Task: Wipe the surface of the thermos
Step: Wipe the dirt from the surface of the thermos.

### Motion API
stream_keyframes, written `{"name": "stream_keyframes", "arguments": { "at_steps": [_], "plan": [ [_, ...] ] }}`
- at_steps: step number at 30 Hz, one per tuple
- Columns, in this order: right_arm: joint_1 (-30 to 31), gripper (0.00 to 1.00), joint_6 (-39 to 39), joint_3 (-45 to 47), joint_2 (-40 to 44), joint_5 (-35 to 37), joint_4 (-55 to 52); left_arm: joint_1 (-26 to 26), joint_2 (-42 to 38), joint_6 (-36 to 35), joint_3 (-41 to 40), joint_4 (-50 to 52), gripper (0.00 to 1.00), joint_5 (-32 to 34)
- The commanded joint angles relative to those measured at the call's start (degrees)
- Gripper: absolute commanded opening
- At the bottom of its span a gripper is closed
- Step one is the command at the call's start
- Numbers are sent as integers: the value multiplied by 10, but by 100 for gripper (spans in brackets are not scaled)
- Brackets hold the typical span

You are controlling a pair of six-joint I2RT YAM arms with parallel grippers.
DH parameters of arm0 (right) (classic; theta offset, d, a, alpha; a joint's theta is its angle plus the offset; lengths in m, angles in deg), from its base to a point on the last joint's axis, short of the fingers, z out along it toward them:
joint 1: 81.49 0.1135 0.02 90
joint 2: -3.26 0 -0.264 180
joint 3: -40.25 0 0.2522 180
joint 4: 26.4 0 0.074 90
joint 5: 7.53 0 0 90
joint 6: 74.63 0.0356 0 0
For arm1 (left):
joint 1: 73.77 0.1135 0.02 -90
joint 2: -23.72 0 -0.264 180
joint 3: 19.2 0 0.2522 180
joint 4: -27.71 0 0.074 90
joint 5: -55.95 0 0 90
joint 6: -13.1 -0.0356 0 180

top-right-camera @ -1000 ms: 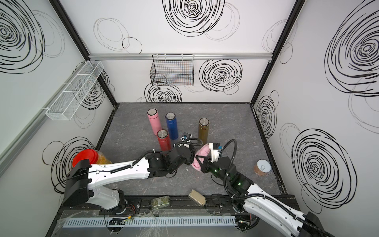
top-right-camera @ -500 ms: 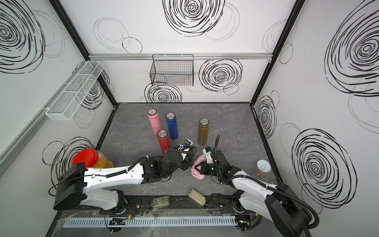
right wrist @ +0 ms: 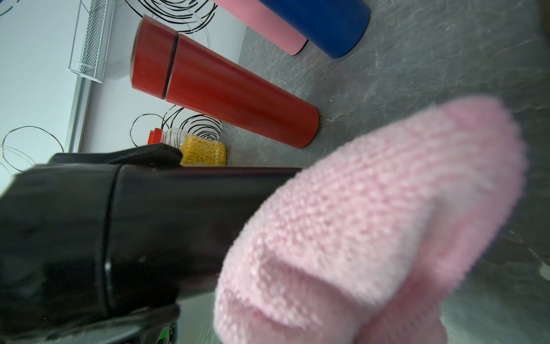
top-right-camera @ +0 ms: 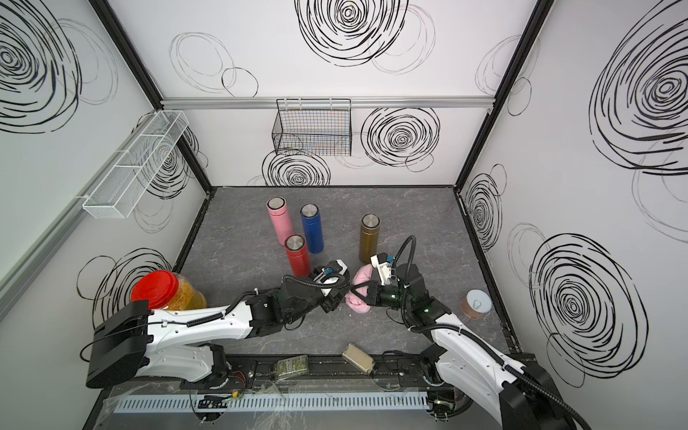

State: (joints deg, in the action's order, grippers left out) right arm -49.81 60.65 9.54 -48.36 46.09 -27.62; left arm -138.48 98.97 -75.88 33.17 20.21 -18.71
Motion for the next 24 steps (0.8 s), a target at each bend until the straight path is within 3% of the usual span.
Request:
{"name": "stream_keyframes", "arguments": {
  "at_steps": [1,4,15,24],
  "plan": [
    [3,0,5,22,-31,14,63,-30,2,5,-22,-37,0,-153],
    [1,0,-3,12,-41,32,25,-34,-3,-2,-27,-37,0,-164],
    [-1,0,-7,-122,58,32,0,-35,-19,-5,-47,-58,0,-192],
    [23,0,18,-27,0,21,81,-45,-33,-29,-72,-73,0,-157]
  ]
}}
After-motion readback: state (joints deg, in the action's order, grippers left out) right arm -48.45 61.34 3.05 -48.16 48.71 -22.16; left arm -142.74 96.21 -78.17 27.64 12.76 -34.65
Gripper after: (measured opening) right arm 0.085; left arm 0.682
